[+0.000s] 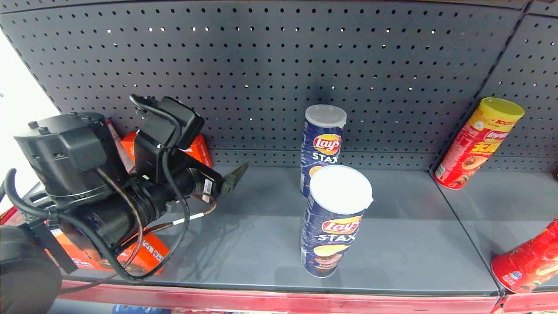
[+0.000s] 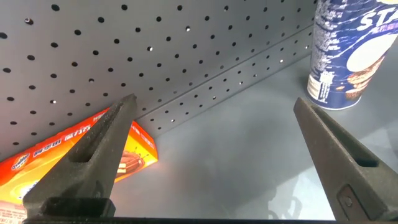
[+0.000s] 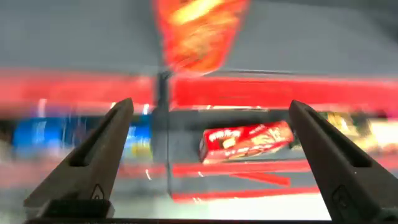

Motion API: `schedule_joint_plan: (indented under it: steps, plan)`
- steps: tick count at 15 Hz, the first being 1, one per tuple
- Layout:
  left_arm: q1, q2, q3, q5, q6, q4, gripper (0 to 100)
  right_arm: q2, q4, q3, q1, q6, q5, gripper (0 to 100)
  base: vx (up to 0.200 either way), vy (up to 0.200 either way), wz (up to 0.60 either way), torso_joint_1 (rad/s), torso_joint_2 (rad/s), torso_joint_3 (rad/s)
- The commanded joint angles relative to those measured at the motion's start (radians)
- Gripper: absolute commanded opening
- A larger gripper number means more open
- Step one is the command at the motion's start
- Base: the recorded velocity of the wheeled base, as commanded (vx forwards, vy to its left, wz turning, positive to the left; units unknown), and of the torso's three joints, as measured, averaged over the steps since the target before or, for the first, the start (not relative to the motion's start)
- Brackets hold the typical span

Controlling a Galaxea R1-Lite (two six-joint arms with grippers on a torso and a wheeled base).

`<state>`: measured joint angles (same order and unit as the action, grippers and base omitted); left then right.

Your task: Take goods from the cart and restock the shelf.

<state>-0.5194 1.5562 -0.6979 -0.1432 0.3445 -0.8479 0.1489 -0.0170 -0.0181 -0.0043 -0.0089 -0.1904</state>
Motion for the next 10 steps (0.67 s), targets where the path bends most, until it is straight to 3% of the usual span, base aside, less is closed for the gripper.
schedule_joint_plan:
  steps: [1, 2, 3, 4, 10]
  plan:
    - [-0.007, 0.002, 0.0, -0.001, 0.001, 0.0, 100, -0.074, -0.015, 0.007, -0.049, 0.044, -0.011, 100, 0.0, 0.0, 0.0, 0.0, 0.0, 0.0]
    - [-0.007, 0.002, 0.0, 0.001, 0.001, 0.0, 100, -0.074, -0.017, 0.007, -0.049, 0.044, -0.009, 100, 0.0, 0.0, 0.0, 0.0, 0.0, 0.0]
    - [-0.007, -0.001, 0.003, 0.001, 0.001, 0.0, 100, -0.129, -0.008, 0.018, 0.004, 0.038, 0.128, 100, 0.0, 0.0, 0.0, 0.0, 0.0, 0.0]
    - [-0.007, -0.001, 0.001, 0.001, 0.001, 0.0, 100, -0.147, 0.019, 0.018, -0.013, 0.017, 0.186, 100, 0.0, 0.0, 0.0, 0.0, 0.0, 0.0]
    - [-0.008, -0.025, 0.017, -0.001, -0.001, 0.0, 100, -0.149, 0.019, 0.018, -0.011, 0.012, 0.18, 100, 0.0, 0.0, 0.0, 0.0, 0.0, 0.0]
